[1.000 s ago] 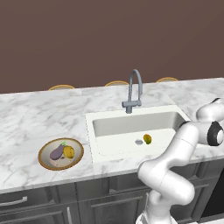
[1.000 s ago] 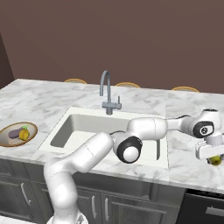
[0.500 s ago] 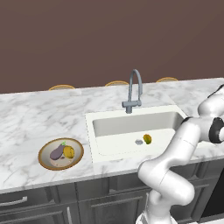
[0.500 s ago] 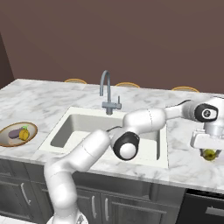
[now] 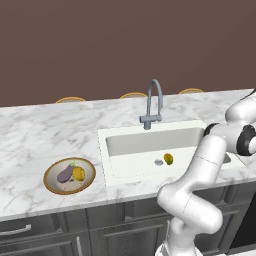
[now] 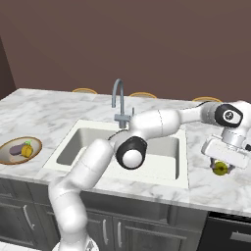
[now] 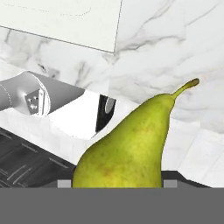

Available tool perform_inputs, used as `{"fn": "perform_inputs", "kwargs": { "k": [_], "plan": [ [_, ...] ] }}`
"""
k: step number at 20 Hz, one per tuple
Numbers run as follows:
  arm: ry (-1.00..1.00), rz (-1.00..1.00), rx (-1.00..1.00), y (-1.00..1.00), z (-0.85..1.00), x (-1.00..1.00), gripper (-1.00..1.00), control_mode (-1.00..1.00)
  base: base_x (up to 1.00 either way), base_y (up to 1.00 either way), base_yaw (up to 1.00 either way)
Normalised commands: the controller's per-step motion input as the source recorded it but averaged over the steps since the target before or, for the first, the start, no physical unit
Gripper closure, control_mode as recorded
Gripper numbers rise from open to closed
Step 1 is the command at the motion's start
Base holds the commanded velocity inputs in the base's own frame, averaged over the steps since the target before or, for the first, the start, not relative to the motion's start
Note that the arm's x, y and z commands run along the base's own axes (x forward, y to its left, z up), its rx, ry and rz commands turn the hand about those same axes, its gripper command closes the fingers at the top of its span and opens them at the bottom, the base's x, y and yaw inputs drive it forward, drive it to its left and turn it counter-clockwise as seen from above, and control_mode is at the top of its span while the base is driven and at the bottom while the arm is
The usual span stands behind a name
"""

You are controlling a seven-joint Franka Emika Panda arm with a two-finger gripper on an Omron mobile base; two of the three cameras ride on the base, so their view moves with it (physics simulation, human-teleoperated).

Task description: There is a mixed pile of frozen fruits and vegetables on the counter. Locate all the frozen vegetables and place the items in a bowl on the counter. Take all the frozen fruits and defrost them in a running sink.

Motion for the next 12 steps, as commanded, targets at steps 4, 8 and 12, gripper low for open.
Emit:
{"fn": "perform_inputs", "kwargs": {
  "k": [4, 8, 12],
  "plan": [
    [0.01, 0.0, -0.09, 1.0, -0.06, -0.76, 1.0, -1.0, 0.0, 0.0, 0.0],
    [0.02, 0.0, -0.11, 1.0, -0.04, -0.66, 1.0, -1.0, 0.0, 0.0, 0.0],
    [0.01, 0.0, -0.19, 1.0, 0.05, -0.29, 1.0, -1.0, 0.0, 0.0, 0.0]
  ]
}}
